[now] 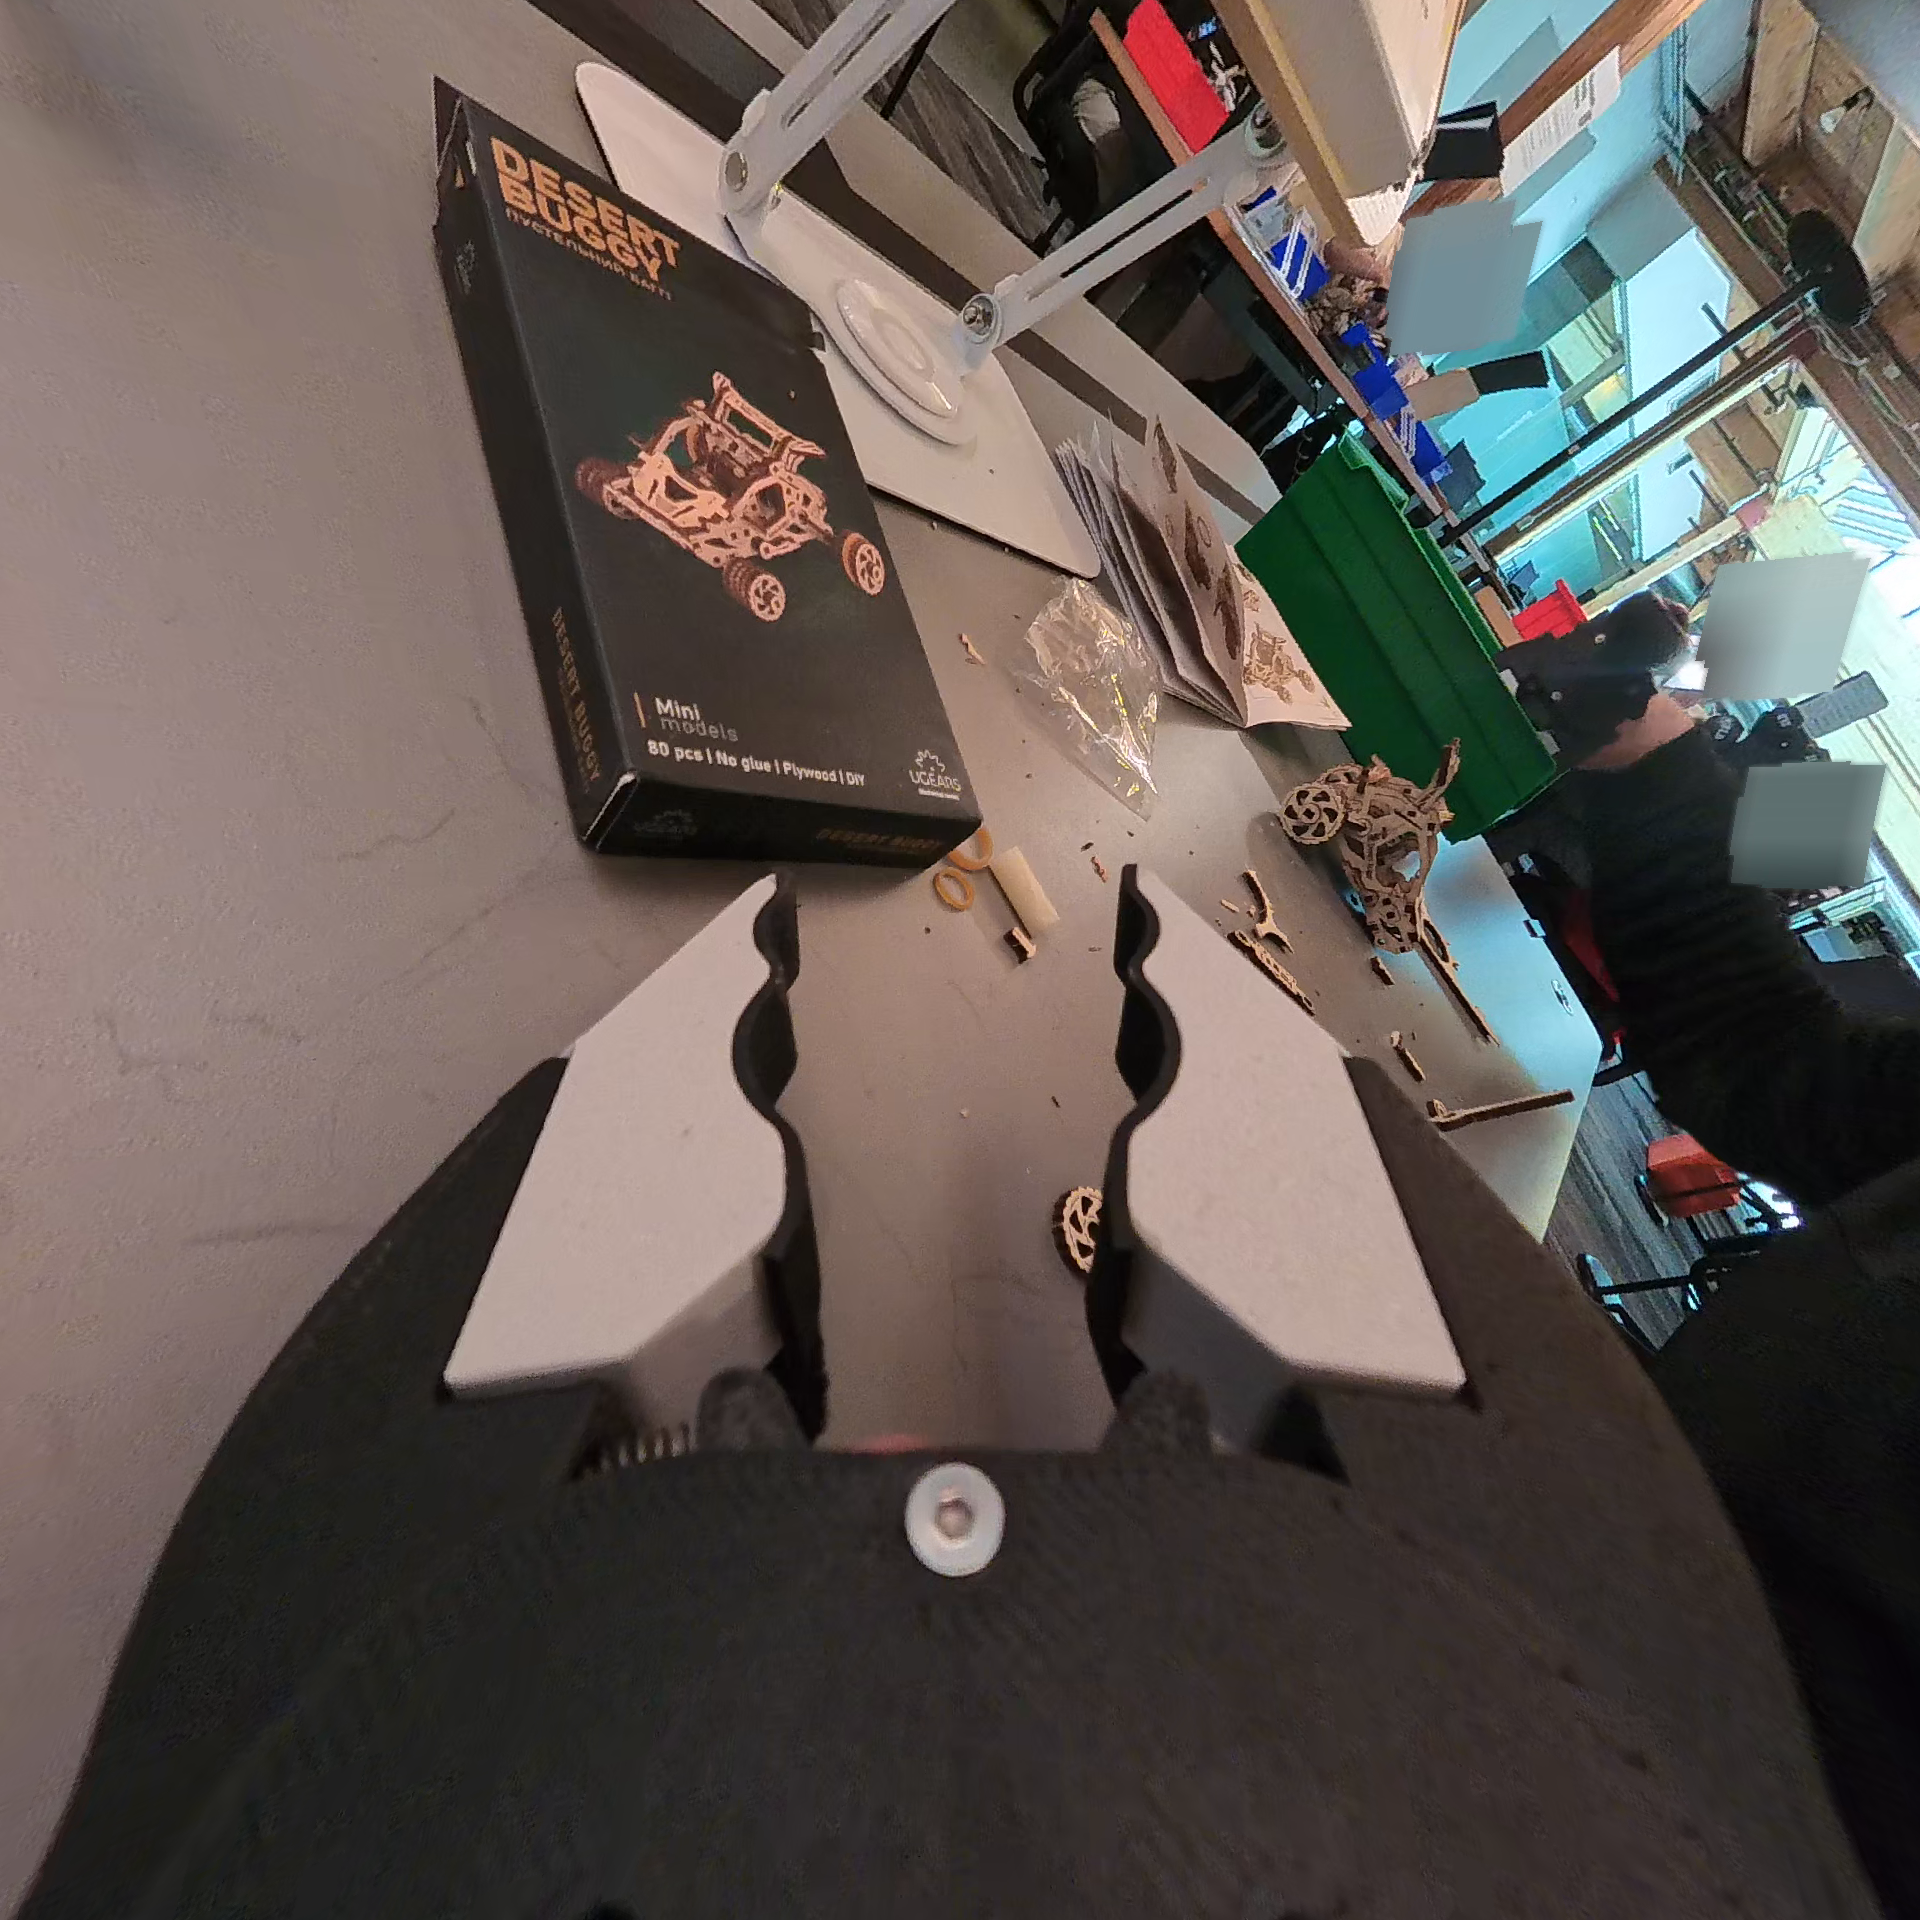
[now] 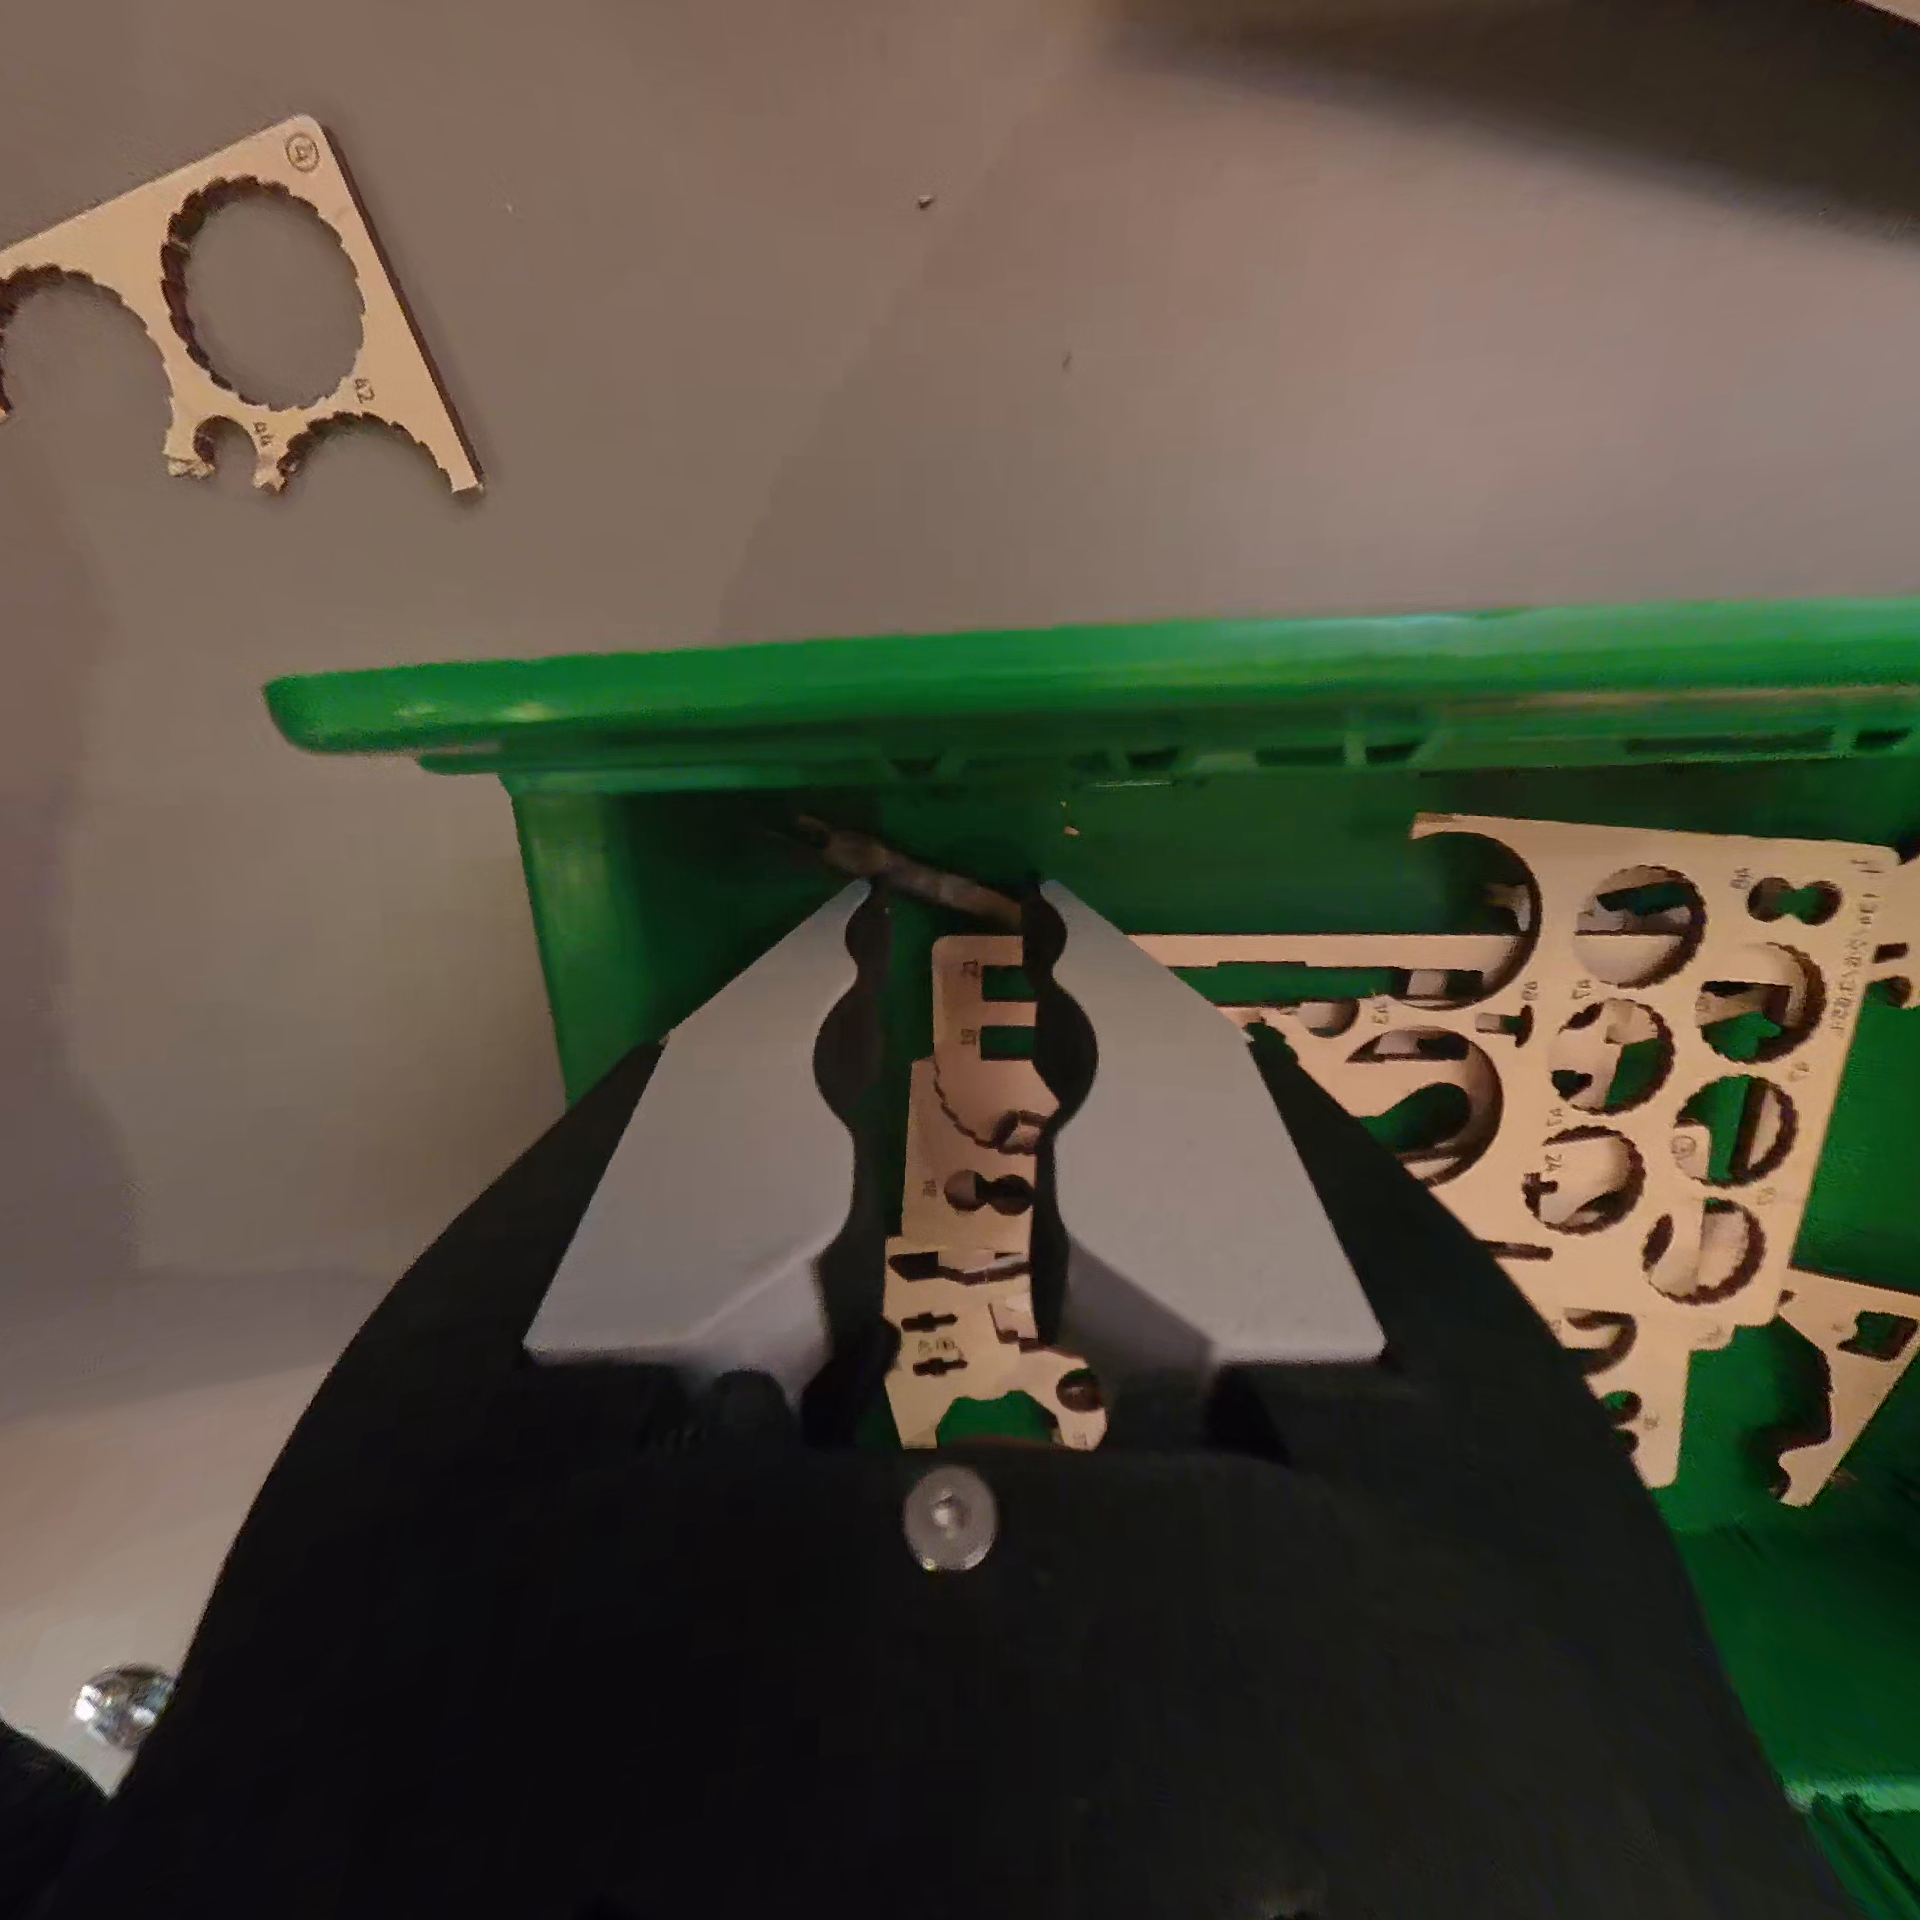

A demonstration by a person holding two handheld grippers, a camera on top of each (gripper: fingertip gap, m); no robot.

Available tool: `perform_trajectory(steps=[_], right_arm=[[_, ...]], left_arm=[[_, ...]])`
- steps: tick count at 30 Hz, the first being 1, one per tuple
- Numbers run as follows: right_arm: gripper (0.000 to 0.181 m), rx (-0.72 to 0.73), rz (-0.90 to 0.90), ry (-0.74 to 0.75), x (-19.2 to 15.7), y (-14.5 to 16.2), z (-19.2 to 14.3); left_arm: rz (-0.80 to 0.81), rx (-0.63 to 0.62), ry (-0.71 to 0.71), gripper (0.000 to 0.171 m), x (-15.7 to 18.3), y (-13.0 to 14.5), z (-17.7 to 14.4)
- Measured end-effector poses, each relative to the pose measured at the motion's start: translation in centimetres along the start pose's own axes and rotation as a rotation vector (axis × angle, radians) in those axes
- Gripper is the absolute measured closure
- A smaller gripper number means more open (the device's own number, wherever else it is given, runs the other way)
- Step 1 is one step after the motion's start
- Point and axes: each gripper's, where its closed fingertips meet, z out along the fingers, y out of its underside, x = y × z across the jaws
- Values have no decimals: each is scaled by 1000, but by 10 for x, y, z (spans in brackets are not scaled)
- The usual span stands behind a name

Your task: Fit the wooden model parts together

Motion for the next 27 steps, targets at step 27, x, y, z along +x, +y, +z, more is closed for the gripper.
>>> perform_trajectory(steps=[27], right_arm=[[179, 445, 328, 182, 7, -24, -79]], left_arm=[[19, 29, 11, 112, 3, -3, -3]])
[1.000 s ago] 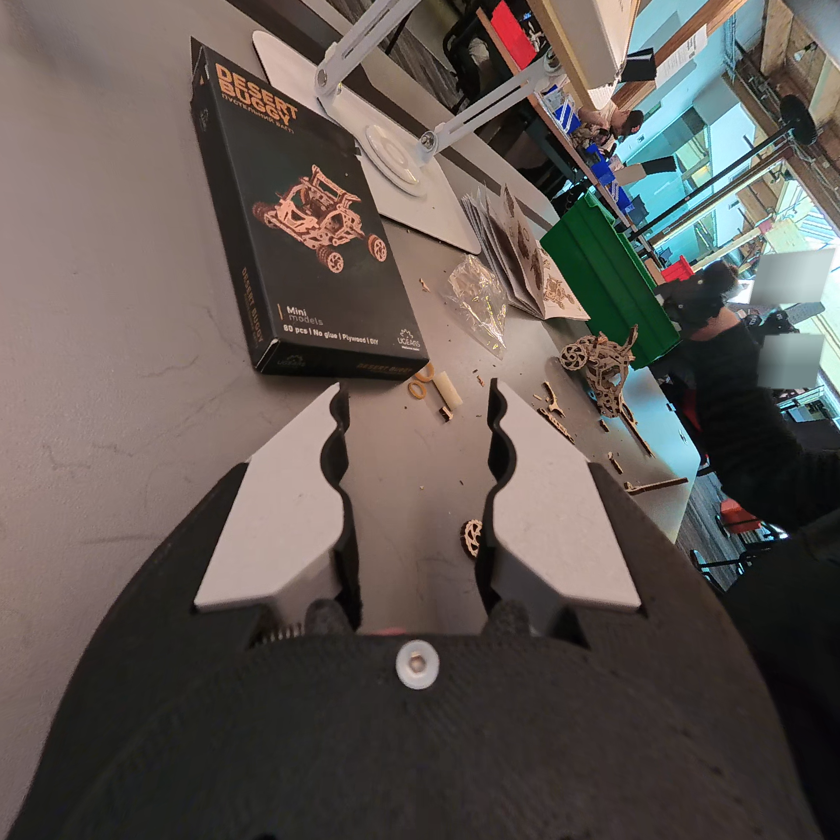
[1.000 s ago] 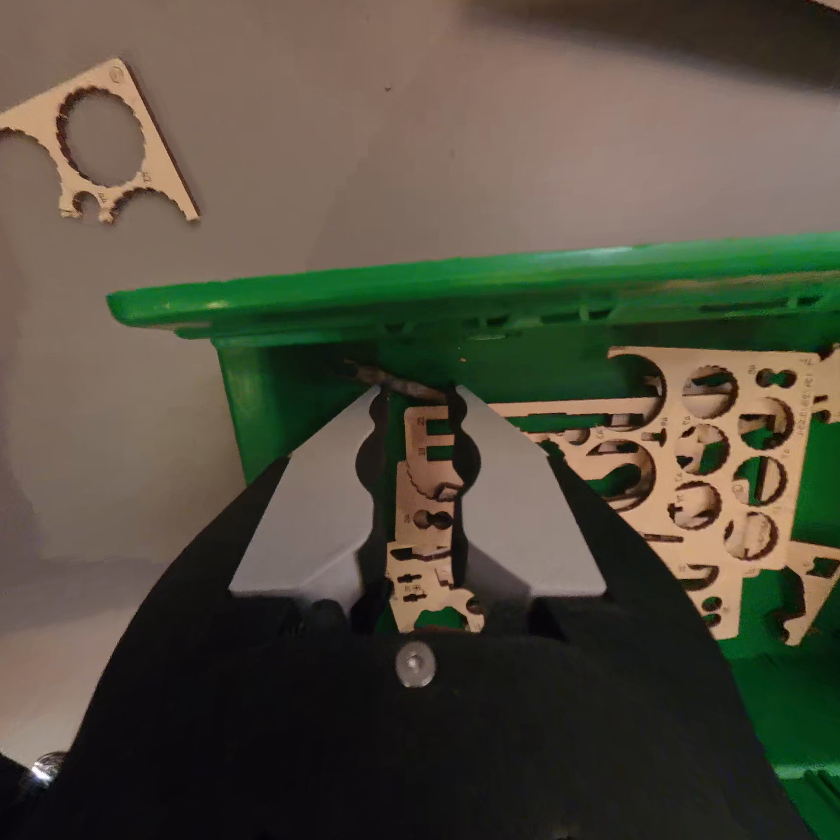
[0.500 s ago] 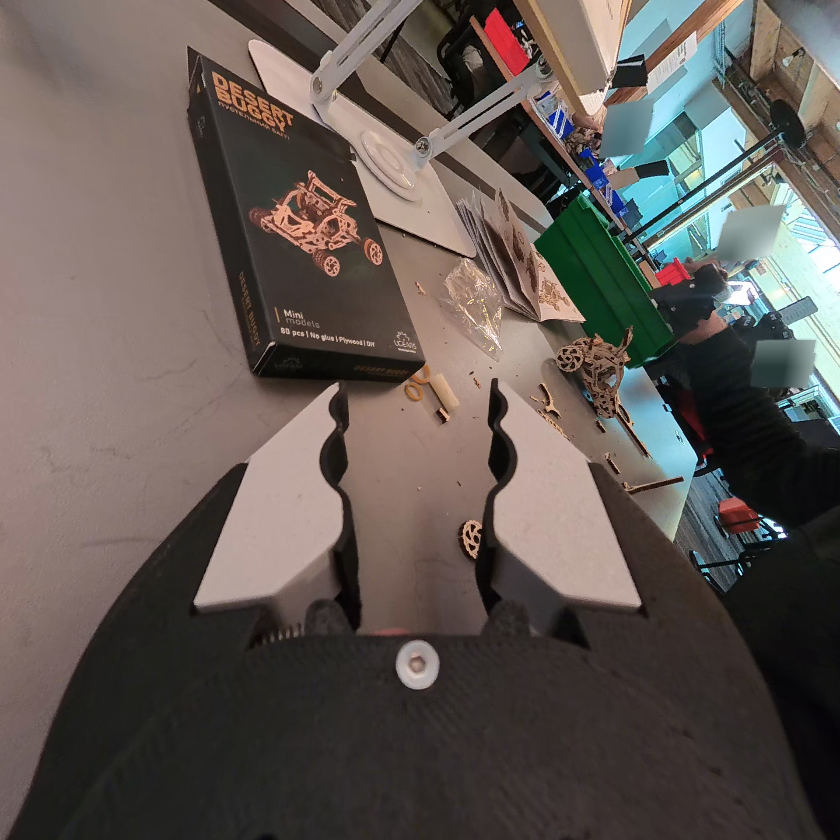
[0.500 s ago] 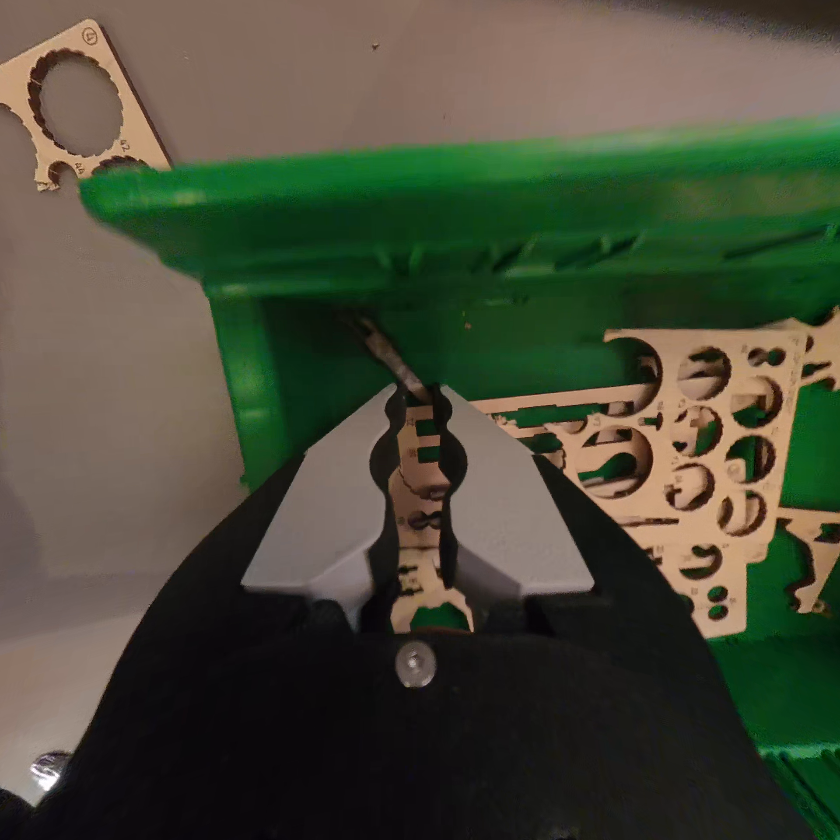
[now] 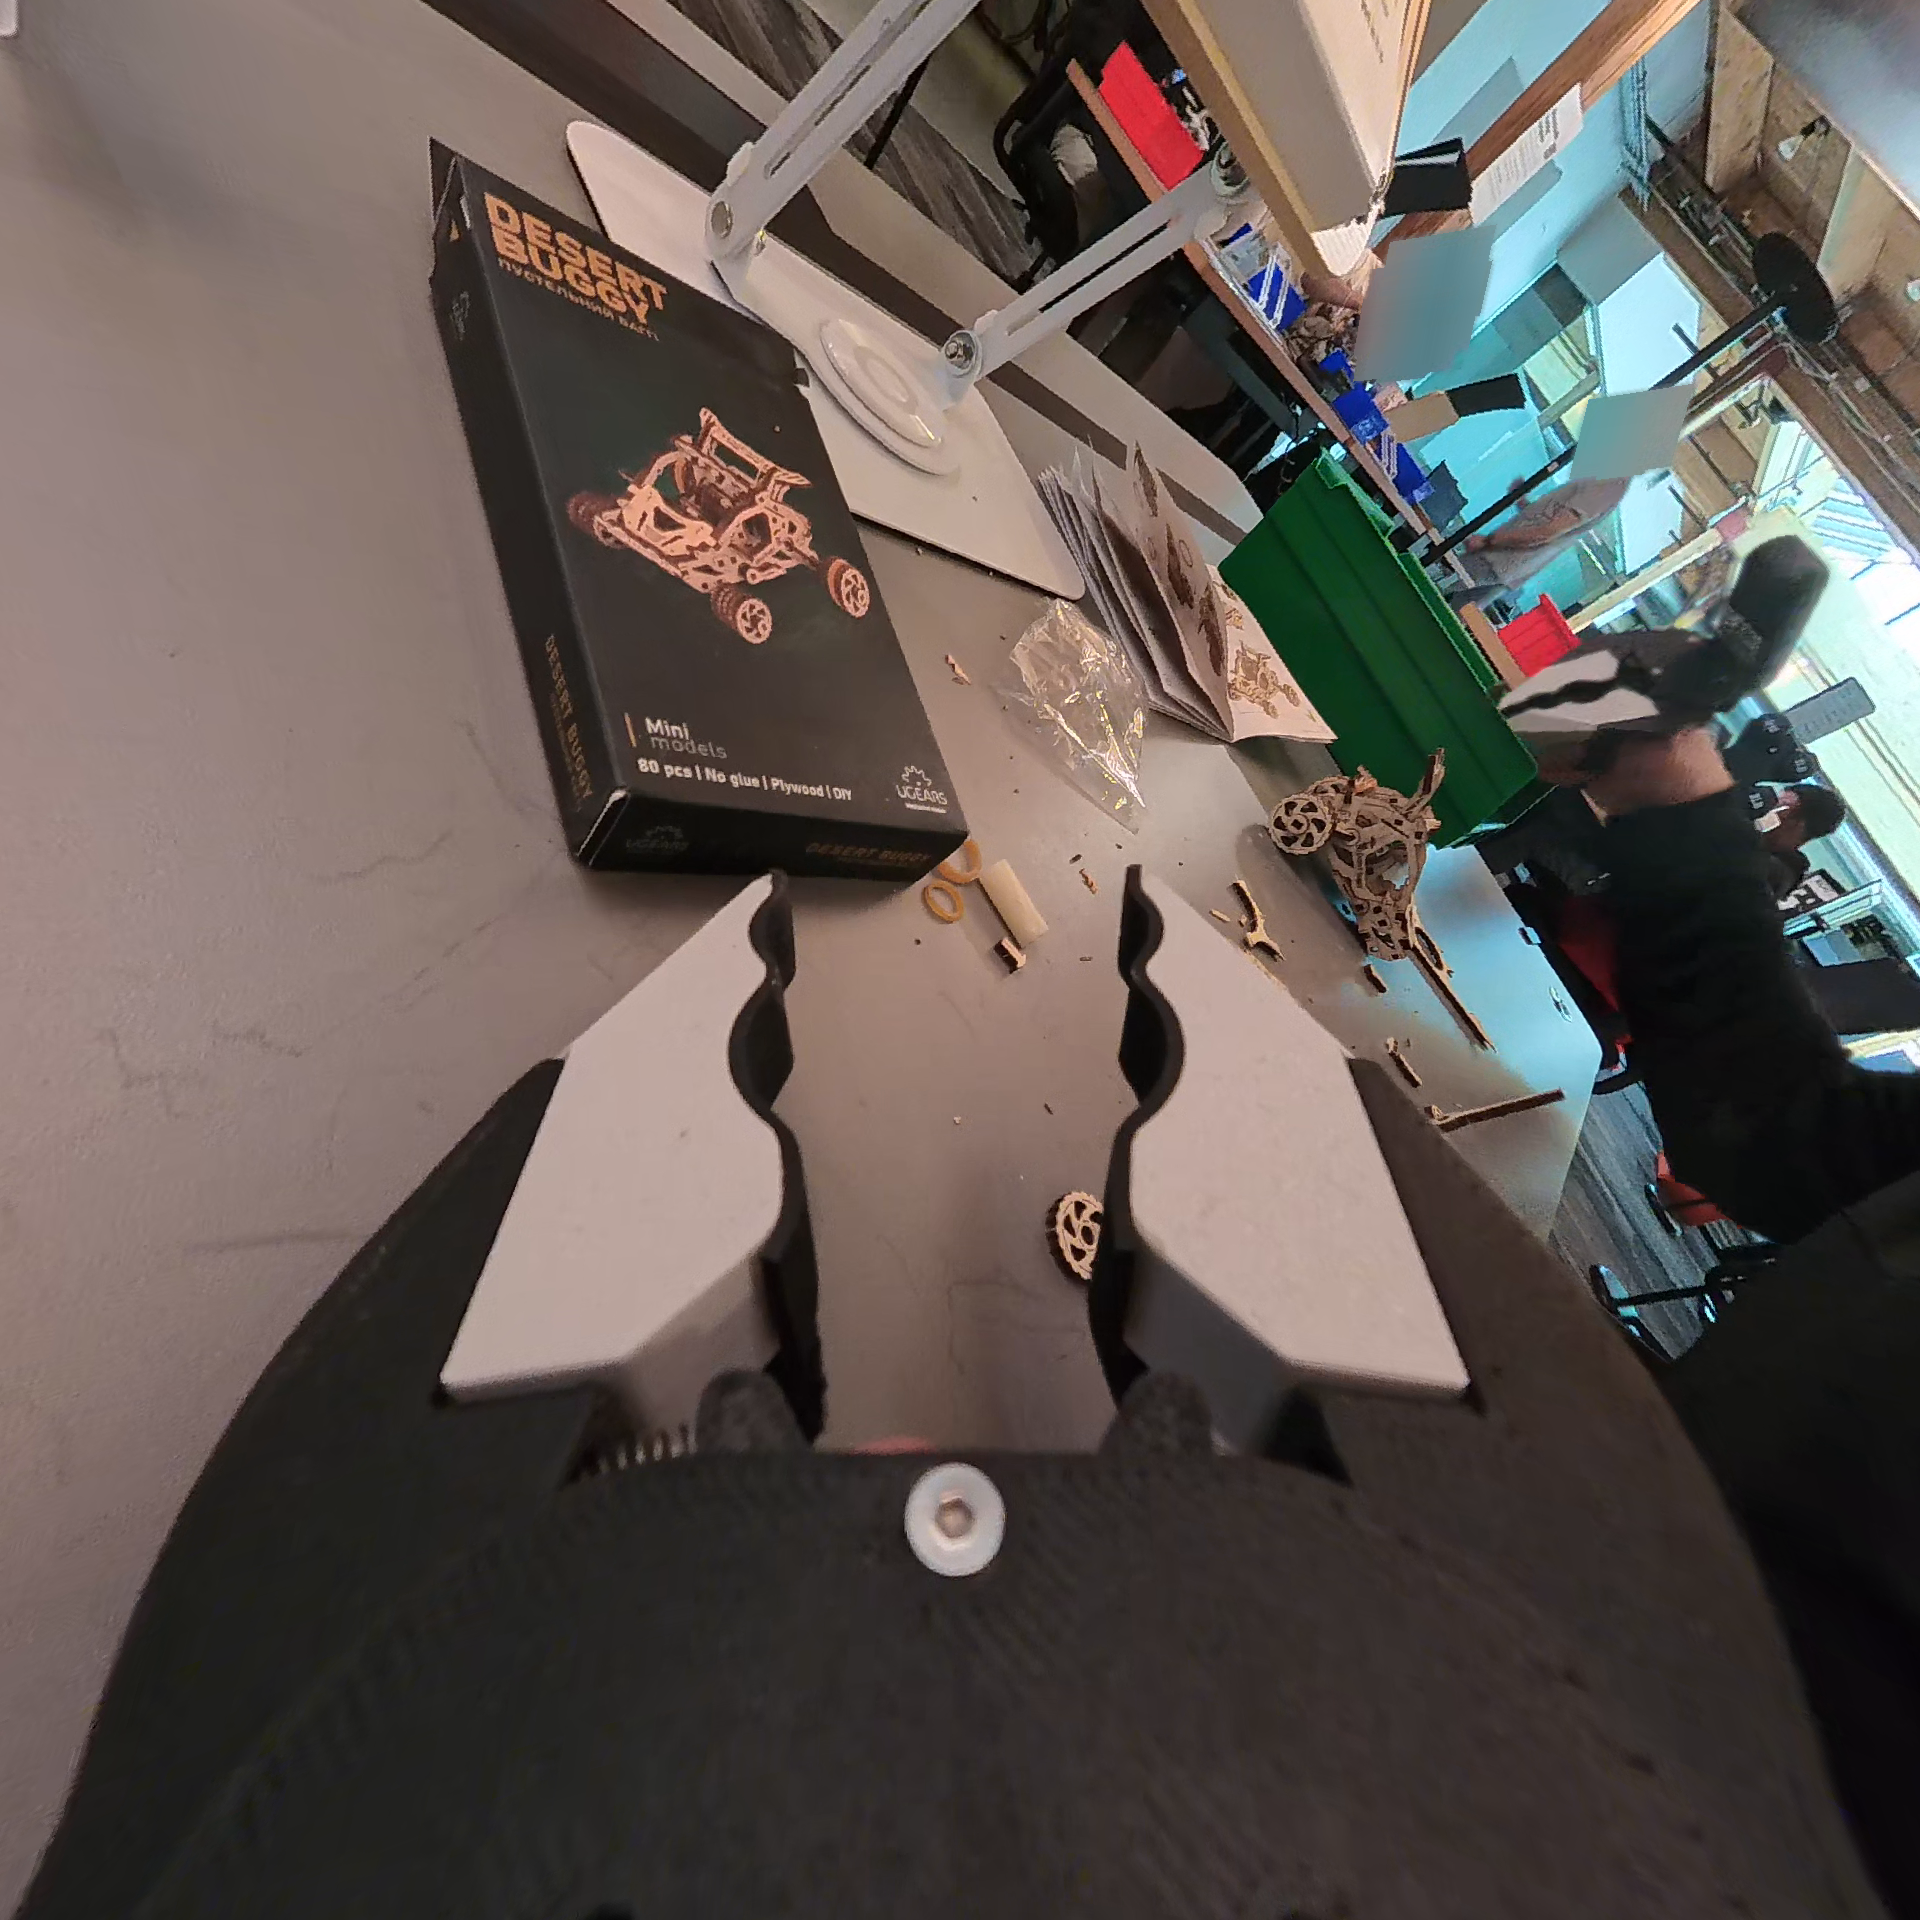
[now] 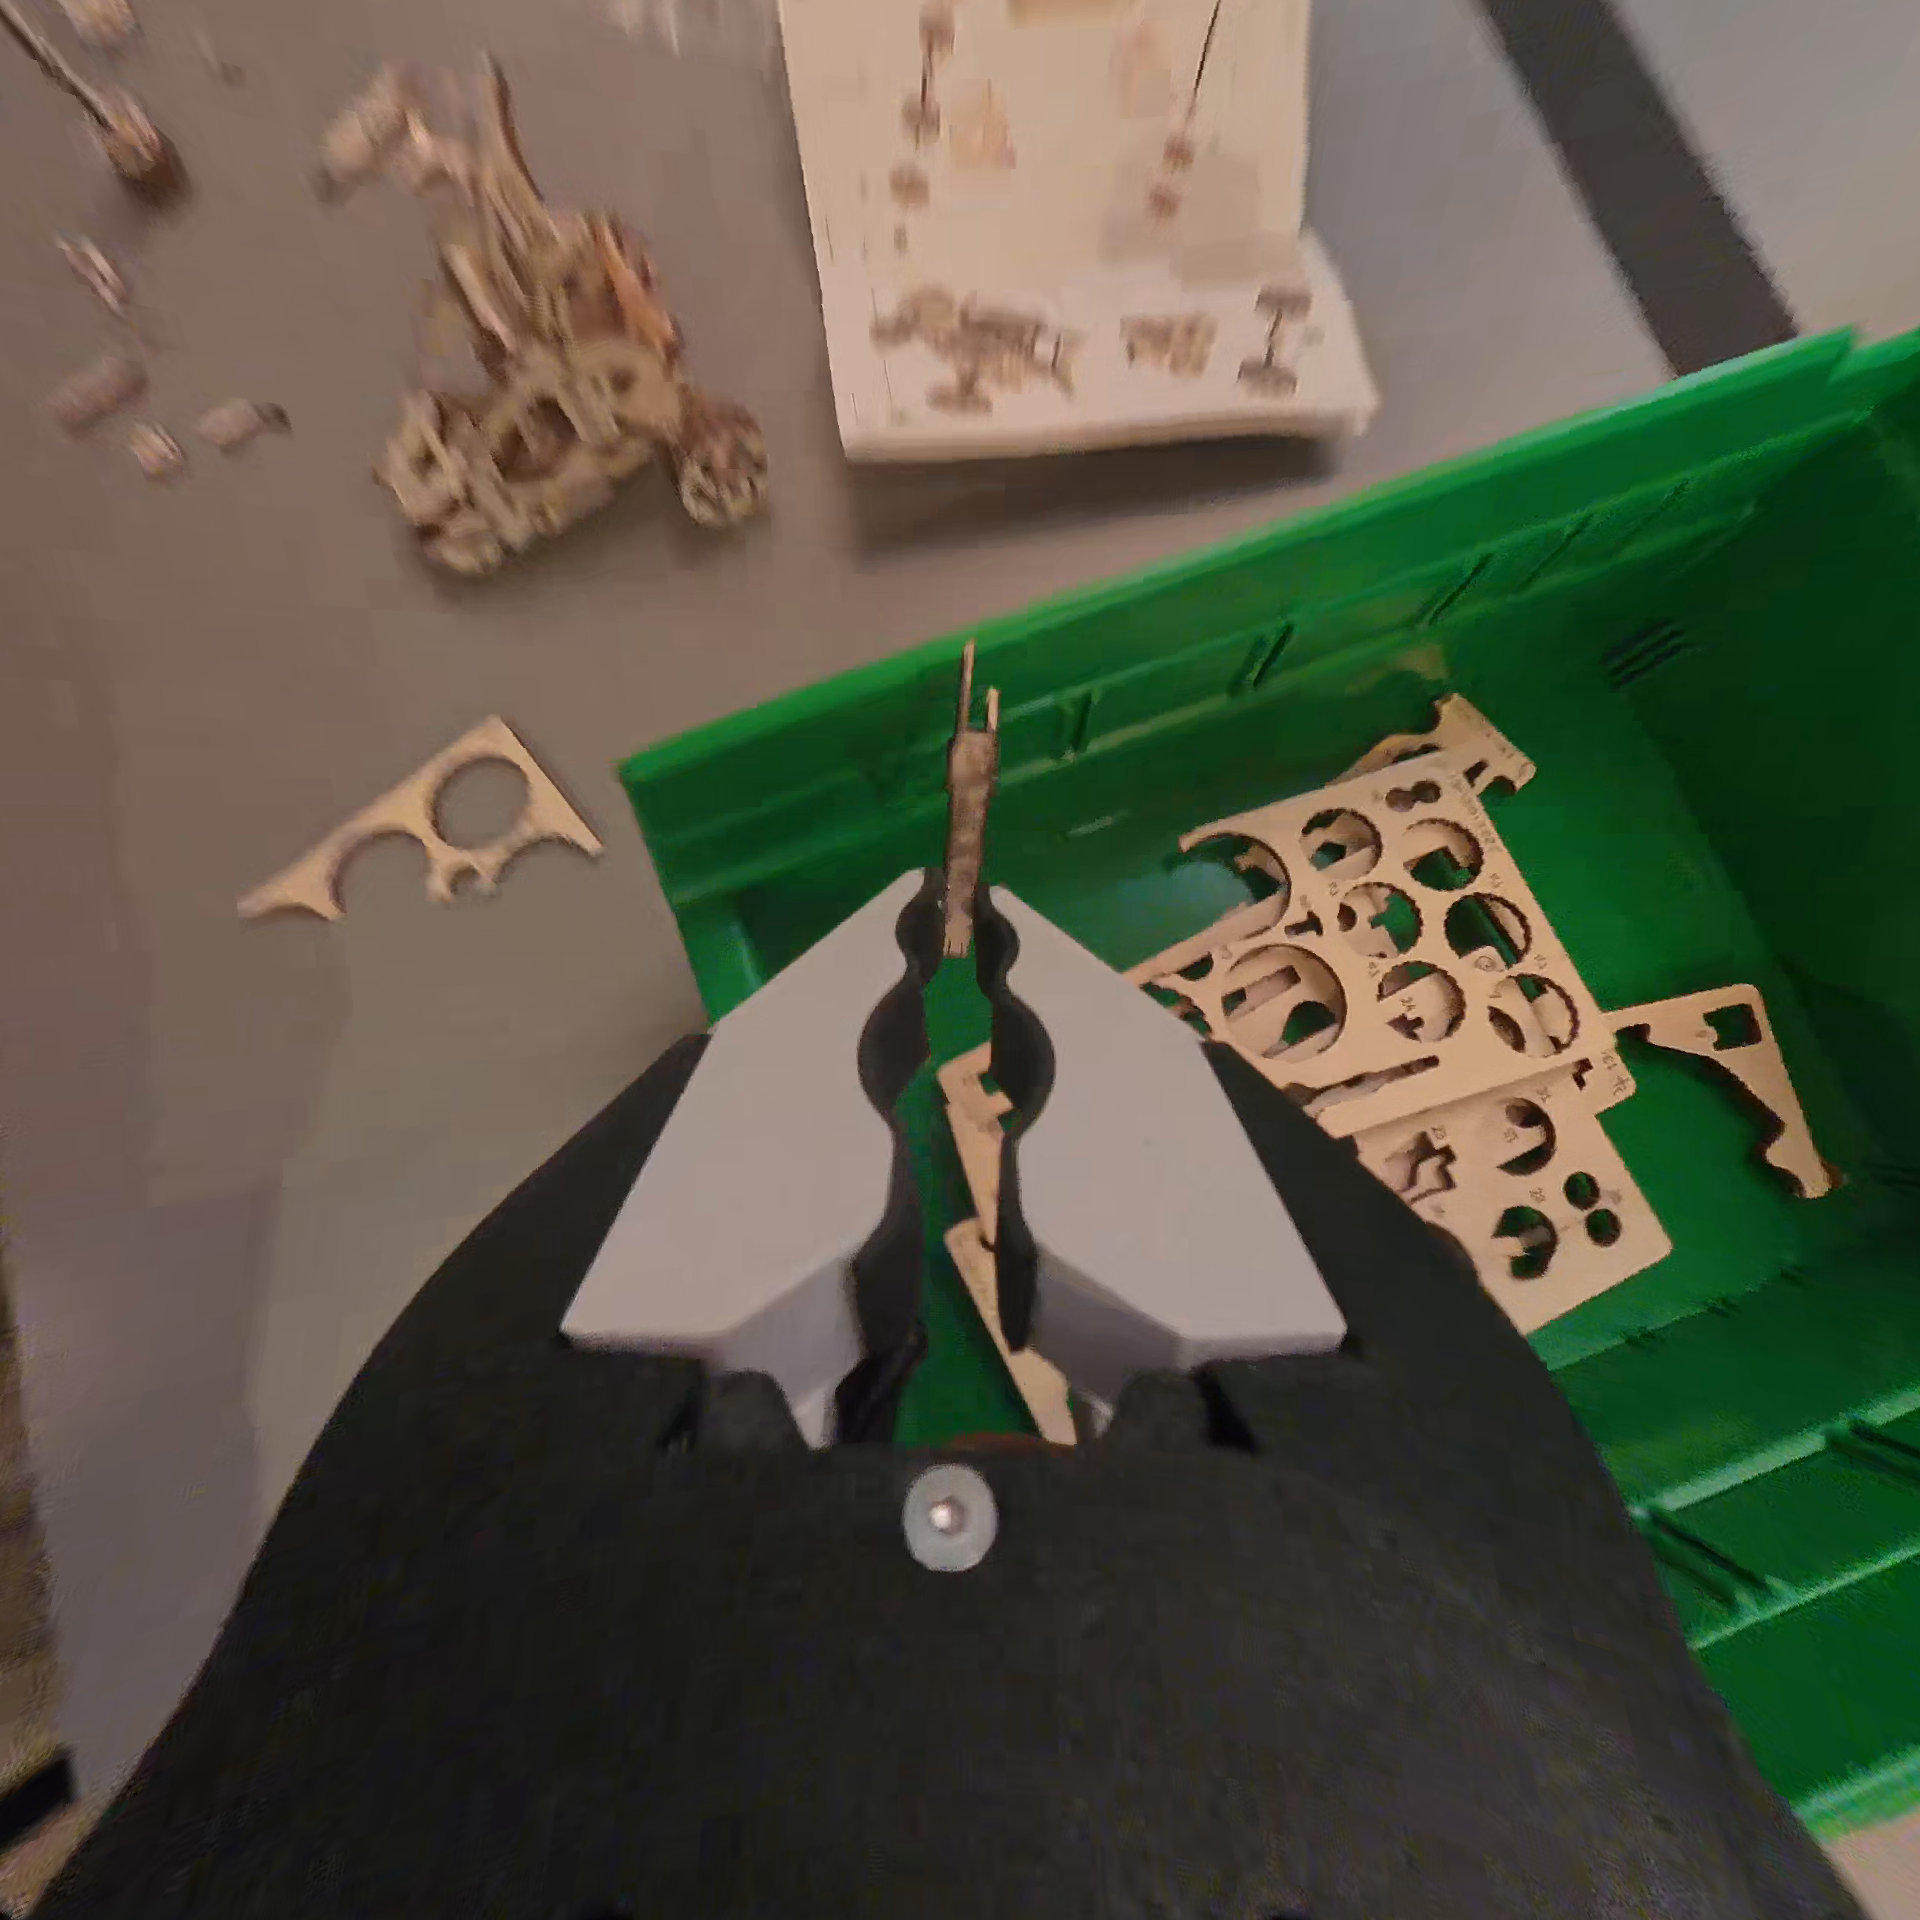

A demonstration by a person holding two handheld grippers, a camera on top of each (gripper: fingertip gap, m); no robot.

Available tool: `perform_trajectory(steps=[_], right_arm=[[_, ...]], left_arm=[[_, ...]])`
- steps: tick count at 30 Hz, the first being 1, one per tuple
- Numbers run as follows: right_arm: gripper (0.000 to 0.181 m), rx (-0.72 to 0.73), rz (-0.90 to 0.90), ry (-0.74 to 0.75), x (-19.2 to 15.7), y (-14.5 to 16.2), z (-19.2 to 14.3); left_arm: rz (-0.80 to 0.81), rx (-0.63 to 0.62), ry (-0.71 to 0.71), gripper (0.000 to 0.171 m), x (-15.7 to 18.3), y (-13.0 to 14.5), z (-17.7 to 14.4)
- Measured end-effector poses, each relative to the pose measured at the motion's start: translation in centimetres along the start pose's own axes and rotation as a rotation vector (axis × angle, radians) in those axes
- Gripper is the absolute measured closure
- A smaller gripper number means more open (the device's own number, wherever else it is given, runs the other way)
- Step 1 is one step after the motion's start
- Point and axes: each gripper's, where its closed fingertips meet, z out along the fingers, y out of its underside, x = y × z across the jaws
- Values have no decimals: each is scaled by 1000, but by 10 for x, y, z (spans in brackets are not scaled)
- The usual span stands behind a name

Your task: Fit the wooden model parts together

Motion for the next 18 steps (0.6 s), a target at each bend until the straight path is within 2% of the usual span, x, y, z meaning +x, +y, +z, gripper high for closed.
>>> perform_trajectory(steps=[2, 5, 8, 13, 18], right_arm=[[179, 124, 66, 21, -8, -15, -16], [179, 404, 141, -8, -32, -44, -44], [179, 870, 206, -141, -63, -78, -91], [181, 1324, 277, -336, -94, -82, -118], [180, 1448, 233, -408, -122, -86, -120]], left_arm=[[5, 8, 4, 111, 1, -1, -1], [14, 15, 10, 110, 3, -2, -1], [22, 27, 19, 110, 5, -3, -3], [33, 47, 36, 109, 8, -5, -5], [47, 74, 51, 109, 11, -8, -8]])
